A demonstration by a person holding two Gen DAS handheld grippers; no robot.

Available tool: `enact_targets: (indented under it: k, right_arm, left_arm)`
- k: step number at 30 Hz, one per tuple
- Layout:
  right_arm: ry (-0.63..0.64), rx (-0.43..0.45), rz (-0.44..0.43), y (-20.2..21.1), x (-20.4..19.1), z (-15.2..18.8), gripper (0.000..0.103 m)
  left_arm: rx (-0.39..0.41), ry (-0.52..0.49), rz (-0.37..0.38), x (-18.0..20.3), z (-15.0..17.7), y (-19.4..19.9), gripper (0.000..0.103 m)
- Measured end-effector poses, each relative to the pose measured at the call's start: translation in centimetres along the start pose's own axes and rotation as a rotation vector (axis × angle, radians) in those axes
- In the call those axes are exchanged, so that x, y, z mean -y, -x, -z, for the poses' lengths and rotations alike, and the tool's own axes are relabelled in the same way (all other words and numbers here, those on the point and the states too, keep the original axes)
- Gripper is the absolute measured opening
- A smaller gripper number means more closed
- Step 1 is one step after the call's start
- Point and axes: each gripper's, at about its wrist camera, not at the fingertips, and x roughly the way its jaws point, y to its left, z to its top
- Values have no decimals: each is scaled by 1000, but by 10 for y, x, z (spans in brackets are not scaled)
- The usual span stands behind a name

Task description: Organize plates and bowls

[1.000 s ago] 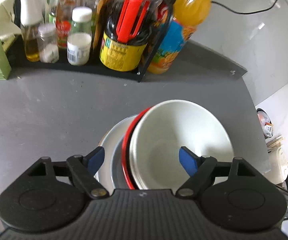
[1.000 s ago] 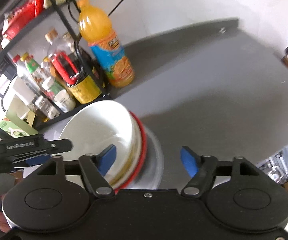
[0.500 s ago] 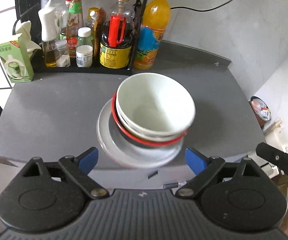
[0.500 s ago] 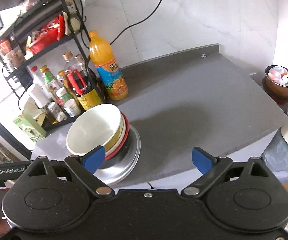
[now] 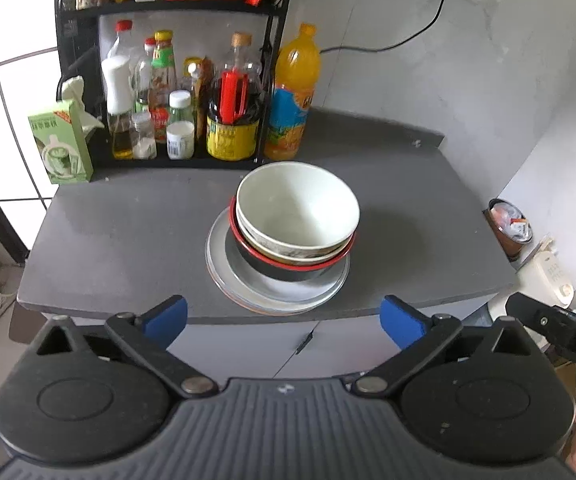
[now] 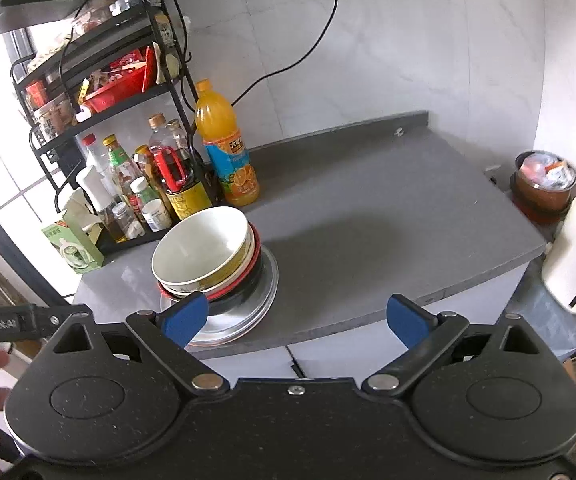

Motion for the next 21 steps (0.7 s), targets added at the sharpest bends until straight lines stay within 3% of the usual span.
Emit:
enact_targets:
  k: [8,21]
  right_arm:
    - [-4,42,19,26,-17,12,101]
    - [-27,76,57,58,-71,45,103]
  left_arm:
    - [7,-48,40,-12,12,23,102]
    - [68,-93,97,-65,28,59,102]
